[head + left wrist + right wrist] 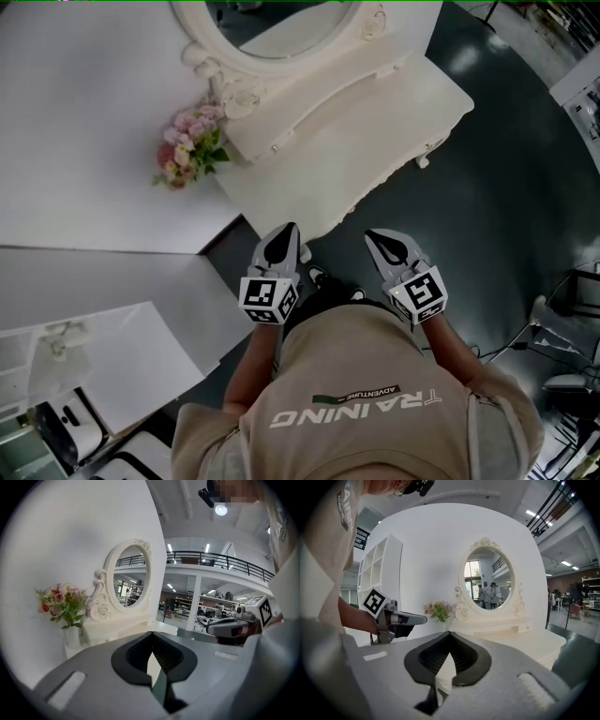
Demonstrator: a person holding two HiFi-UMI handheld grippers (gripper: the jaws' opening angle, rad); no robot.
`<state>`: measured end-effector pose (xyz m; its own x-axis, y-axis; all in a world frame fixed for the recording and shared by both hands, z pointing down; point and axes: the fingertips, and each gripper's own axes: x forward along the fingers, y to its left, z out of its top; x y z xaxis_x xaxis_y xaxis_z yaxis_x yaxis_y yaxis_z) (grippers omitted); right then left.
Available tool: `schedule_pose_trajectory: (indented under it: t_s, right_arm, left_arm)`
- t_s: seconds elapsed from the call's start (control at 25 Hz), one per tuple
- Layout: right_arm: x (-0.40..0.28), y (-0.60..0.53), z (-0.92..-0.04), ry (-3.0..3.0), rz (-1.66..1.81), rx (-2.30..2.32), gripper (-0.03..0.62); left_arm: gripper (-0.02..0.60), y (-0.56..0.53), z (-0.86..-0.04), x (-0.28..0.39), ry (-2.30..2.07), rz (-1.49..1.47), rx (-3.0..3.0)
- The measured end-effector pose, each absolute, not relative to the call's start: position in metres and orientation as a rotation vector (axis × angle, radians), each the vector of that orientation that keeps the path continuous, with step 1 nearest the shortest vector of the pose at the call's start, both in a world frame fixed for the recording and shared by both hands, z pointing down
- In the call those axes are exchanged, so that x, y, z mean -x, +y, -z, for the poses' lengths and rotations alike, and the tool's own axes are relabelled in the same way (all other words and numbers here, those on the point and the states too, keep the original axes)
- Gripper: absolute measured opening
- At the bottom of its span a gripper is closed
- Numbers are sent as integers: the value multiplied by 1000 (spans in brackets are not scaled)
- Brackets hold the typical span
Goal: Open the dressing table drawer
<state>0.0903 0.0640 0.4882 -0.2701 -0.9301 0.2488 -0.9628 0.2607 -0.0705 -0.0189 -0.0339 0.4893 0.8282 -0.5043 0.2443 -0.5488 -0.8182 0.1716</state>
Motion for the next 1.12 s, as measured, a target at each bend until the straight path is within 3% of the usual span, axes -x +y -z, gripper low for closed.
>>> schedule_pose_trajectory:
  t_s: [0.32,1.12]
  right_arm:
    - [-80,-15,-457,-2389,-216,-1780,2]
    - [-74,-119,-475,-2491,-238,-1549,2]
  left_arm:
    - [18,-93,-488,29,-861,-201,-2729]
    - [18,-154,-493,49,-1099,-213,-2589]
